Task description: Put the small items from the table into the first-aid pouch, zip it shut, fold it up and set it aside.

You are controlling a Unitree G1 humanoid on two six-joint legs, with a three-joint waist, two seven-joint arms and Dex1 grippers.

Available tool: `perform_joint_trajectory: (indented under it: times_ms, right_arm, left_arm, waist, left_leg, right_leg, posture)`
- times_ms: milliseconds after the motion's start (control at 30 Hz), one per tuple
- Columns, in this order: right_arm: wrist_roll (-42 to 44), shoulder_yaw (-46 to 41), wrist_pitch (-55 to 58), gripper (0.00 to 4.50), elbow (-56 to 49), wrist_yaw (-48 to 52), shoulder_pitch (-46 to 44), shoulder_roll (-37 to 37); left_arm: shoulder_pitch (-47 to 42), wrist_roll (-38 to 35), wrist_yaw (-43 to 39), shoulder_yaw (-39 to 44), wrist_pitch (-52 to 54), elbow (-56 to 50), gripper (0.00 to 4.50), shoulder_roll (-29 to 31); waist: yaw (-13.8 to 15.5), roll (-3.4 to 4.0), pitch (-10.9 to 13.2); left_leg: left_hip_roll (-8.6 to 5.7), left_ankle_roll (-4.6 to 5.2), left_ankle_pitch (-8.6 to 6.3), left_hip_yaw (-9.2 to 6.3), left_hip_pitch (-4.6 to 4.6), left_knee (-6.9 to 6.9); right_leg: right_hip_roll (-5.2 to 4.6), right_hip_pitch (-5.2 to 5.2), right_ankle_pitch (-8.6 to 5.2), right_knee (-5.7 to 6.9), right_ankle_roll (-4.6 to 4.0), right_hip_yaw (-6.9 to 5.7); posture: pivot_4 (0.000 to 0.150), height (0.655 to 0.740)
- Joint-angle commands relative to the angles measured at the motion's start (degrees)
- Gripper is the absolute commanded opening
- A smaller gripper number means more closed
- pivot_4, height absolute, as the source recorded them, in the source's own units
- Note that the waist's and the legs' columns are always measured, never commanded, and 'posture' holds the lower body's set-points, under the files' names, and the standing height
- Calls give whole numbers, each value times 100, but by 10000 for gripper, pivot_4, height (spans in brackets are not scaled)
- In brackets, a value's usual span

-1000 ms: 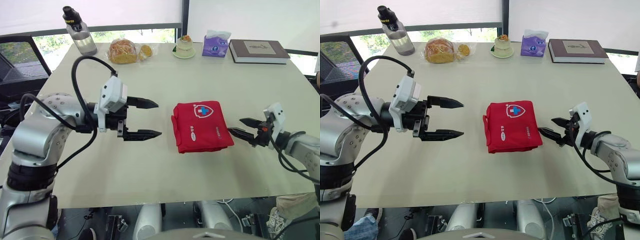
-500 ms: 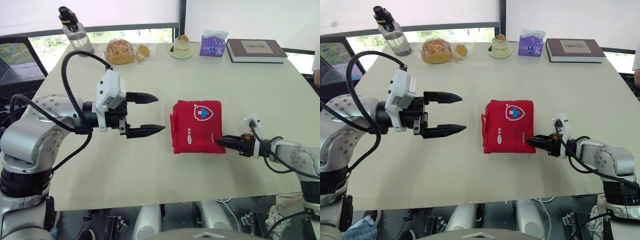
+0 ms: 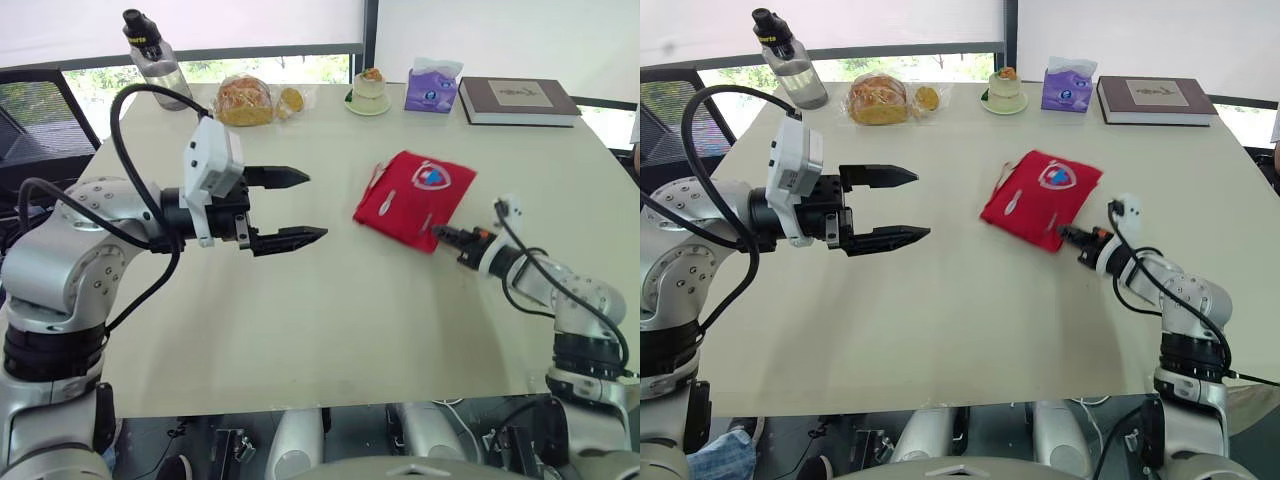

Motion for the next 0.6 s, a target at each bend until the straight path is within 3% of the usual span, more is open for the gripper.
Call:
perform_joint_trajectory:
  times_ms: [33,300,500,533,600]
  right_arm:
    - [-193,-727,-1378,397,635,-971,-707,316]
    - [-422,-1580,-3478,397,2216,-2314,-1730,526]
    - [-412,-1293,-3422,397,2119,-2169,-1483,538]
    - [-403,-1260,-3376,9157,2045,-2161,-1420,524]
    - [-408,-1143,-3261,17723,1864,-2103,-1270,466]
  left_arm:
    - [-332,123,189,-17,-199,137,45000,-129]
    - [-619,61,887,-14,-70,187,45000,-662]
    - [-568,4,1378,-22,54,-19,45000,-1033]
    - [-522,-33,1383,-6,83,-67,45000,-1038]
    - [-419,-53,1320,10,80,-142,45000,-996]
  waist:
    - [-23,5,4]
    - [-38,9,6]
    - [-43,10,6]
    - [-44,10,6]
    - [-44,10,6]
  left_leg:
    - [0,0,0,1,0,0]
    - [0,0,0,10,1,-20]
    - [0,0,0,12,7,-28]
    - [0,0,0,12,6,-28]
    - [0,0,0,15,7,-28]
  right_leg:
    - [0,-2,0,2,0,2]
    - [-1,-11,1,3,-1,10]
    - [-1,-12,1,5,-2,12]
    - [-1,-12,2,4,-2,13]
    - [-2,-12,2,5,-2,15]
  posture:
    - [1500,7400]
    - [1500,7400]
    - [1500,7400]
    - [1500,7400]
    - [1500,7400]
